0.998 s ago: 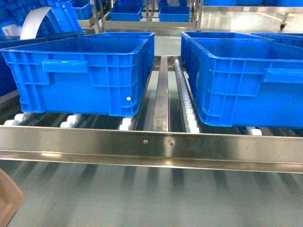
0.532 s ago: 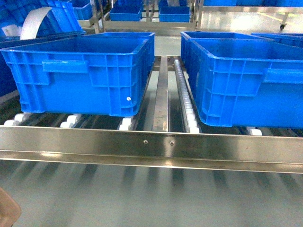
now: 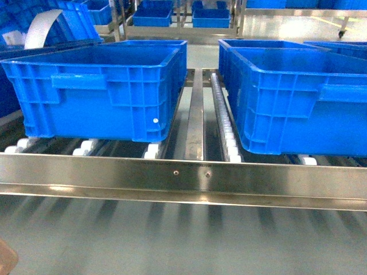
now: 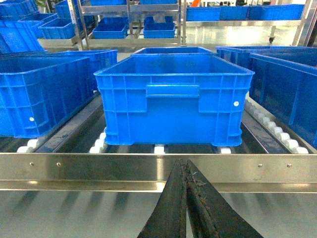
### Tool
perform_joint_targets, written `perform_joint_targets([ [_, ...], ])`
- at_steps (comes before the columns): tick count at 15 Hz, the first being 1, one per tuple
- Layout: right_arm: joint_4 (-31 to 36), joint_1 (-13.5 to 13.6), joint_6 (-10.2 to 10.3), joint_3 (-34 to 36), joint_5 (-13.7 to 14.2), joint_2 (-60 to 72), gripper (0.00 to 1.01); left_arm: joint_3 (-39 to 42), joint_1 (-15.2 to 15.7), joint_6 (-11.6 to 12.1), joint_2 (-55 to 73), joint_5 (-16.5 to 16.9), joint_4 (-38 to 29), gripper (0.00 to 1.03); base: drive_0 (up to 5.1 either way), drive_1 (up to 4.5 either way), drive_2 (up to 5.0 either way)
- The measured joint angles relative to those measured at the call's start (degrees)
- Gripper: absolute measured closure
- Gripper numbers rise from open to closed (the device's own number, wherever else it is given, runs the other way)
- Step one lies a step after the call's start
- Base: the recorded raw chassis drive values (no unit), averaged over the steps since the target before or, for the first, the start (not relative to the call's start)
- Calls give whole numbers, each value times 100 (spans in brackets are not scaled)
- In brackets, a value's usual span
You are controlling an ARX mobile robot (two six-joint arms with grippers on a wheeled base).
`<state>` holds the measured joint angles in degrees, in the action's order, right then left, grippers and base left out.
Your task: Place part in tray to right shelf
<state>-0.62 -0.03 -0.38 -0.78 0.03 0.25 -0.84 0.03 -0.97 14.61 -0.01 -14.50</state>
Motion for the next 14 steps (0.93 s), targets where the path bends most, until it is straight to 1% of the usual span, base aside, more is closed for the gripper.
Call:
perform_joint_targets([
  [4,35,2,13,0,-2,0,99,-2,0,0,-474,0,485,91,0,0,0],
  [5,33,2,13,0,-2,0,99,-2,0,9,-922,0,1104,91,0,0,0],
  [6,37,2,13,0,-2,0,99,-2,0,0,-1401,-7,1582,91,0,0,0],
  [7,44,2,15,0,-4,0,99,-11,0,11,-1403,-9,1405,91,0,0,0],
  [8,44,2,15,0,2,0,99,-7,0,9,-1401,-4,1561,91,0,0,0],
  [9,35,2,15,0,2,0,99,-7,0,11,-1405,-2,1473,91,0,0,0],
  [12,39,2,15,0,0,0,99,-7,0,13,-1405,-2,1497,91,0,0,0],
  [13,37,2,13,0,0,0,95,-7,0,13,-1405,0,1497,91,0,0,0],
  [14,39,2,15,0,0,0,82,-7,0,13,-1405,0,1499,91,0,0,0],
])
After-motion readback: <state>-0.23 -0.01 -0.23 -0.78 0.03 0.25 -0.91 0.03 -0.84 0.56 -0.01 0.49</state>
